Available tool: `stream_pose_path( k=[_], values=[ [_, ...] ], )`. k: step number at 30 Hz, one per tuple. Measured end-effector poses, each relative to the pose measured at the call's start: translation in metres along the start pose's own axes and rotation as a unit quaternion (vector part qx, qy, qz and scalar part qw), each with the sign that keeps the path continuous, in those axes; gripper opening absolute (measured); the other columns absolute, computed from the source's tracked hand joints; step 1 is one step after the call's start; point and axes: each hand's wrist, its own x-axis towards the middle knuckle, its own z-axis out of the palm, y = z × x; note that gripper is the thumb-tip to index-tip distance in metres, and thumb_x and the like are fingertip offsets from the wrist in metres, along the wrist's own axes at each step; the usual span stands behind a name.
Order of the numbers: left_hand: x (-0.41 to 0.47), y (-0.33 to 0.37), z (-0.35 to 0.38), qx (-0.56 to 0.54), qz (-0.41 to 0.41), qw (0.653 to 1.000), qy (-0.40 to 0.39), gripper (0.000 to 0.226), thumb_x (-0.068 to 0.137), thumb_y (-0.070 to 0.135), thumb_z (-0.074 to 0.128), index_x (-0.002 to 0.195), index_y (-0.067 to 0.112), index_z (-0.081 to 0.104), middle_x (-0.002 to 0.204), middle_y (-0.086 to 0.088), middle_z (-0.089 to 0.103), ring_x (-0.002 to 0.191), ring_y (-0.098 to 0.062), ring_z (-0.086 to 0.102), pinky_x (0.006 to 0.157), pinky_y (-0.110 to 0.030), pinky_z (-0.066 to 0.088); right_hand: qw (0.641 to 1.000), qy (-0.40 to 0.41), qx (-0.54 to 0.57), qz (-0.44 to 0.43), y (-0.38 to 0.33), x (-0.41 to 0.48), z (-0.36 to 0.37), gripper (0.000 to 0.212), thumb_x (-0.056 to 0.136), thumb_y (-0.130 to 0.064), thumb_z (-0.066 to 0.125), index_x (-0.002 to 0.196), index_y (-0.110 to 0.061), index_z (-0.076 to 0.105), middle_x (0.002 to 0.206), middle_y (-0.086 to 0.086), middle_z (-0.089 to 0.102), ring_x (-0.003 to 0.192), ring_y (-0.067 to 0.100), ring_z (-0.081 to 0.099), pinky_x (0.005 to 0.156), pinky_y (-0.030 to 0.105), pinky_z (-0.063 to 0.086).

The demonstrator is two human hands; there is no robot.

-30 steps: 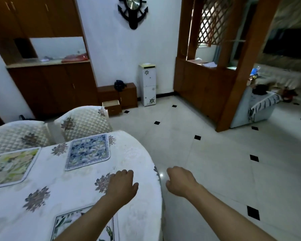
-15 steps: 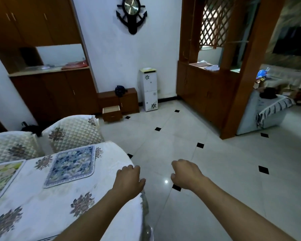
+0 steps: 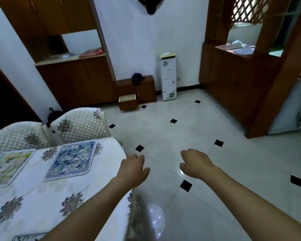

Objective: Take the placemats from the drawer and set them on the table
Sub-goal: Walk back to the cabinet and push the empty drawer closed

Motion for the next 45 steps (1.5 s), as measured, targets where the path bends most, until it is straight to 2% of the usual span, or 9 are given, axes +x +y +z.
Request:
stream_pose_path(
  k=[2,7,11,22,27,31,38,45],
  values=[
    [0.020,-0.004,0.003,0.001,-0.010,1.000,-0.003,0.034,0.088,0.046,0.051,0.101,0.015,0.054,0.099,-0.008,0.058,0.091,-0.027,0.053,0.075,-0.035,0.039,1.000,-0.004,0.002,-0.006,0.004,0.022,0.001,0.019,0.089,-0.031,0.048,0.081,-0.016,0.041,0.073,-0.003,0.038,0.072,0.021,0.047,0.060,0.029,0.036],
    [0.094,-0.029,0.017,-0.017,-0.028,0.999,-0.008,0.035,0.088,0.048,0.052,0.100,0.016,0.055,0.102,-0.007,0.058,0.095,-0.028,0.054,0.079,-0.037,0.042,0.999,-0.013,-0.025,-0.020,0.014,0.096,-0.003,0.019,0.089,-0.031,0.049,0.082,-0.015,0.042,0.083,0.001,0.047,0.074,0.021,0.049,0.063,0.029,0.040],
    [0.173,-0.055,0.025,-0.033,-0.028,0.999,-0.004,0.036,0.088,0.048,0.051,0.104,0.016,0.055,0.104,-0.007,0.058,0.096,-0.028,0.054,0.083,-0.039,0.044,0.999,-0.011,-0.047,-0.017,0.022,0.172,-0.011,0.019,0.088,-0.031,0.049,0.081,-0.015,0.042,0.078,-0.001,0.044,0.072,0.021,0.050,0.060,0.029,0.038],
    [0.322,-0.103,0.034,-0.047,-0.038,0.997,-0.040,0.037,0.088,0.049,0.050,0.106,0.017,0.054,0.105,-0.008,0.059,0.100,-0.029,0.053,0.086,-0.040,0.041,0.999,-0.033,-0.036,-0.018,0.041,0.335,-0.020,0.020,0.088,-0.032,0.050,0.083,-0.013,0.046,0.083,0.003,0.051,0.077,0.025,0.057,0.063,0.032,0.044],
    [0.385,-0.111,0.039,-0.034,-0.063,0.996,-0.062,0.039,0.089,0.050,0.048,0.110,0.017,0.054,0.108,-0.009,0.058,0.102,-0.029,0.053,0.089,-0.041,0.042,0.998,-0.033,-0.027,-0.046,0.056,0.415,-0.023,0.019,0.087,-0.030,0.049,0.081,-0.012,0.047,0.080,0.001,0.050,0.073,0.023,0.055,0.059,0.030,0.039],
    [0.457,-0.112,0.040,-0.021,-0.085,0.994,-0.062,0.037,0.090,0.048,0.048,0.106,0.015,0.054,0.106,-0.009,0.058,0.098,-0.029,0.053,0.084,-0.039,0.042,0.997,-0.027,-0.026,-0.072,0.082,0.498,-0.032,0.018,0.088,-0.030,0.048,0.079,-0.015,0.043,0.078,-0.001,0.046,0.070,0.021,0.049,0.056,0.030,0.034],
    [0.567,-0.119,0.040,-0.012,-0.154,0.985,-0.076,0.036,0.091,0.048,0.047,0.106,0.016,0.053,0.104,-0.007,0.058,0.098,-0.028,0.053,0.087,-0.041,0.043,0.989,-0.048,-0.029,-0.135,0.120,0.639,-0.047,0.017,0.089,-0.031,0.047,0.082,-0.016,0.041,0.085,0.001,0.047,0.077,0.022,0.049,0.063,0.030,0.038],
    [0.653,-0.160,0.041,-0.001,-0.211,0.975,-0.067,0.037,0.089,0.049,0.048,0.105,0.016,0.054,0.104,-0.008,0.060,0.096,-0.028,0.054,0.085,-0.040,0.044,0.979,-0.052,-0.024,-0.196,0.112,0.762,-0.058,0.019,0.089,-0.030,0.048,0.080,-0.016,0.040,0.082,0.001,0.046,0.073,0.022,0.047,0.061,0.030,0.036]
  ],
)
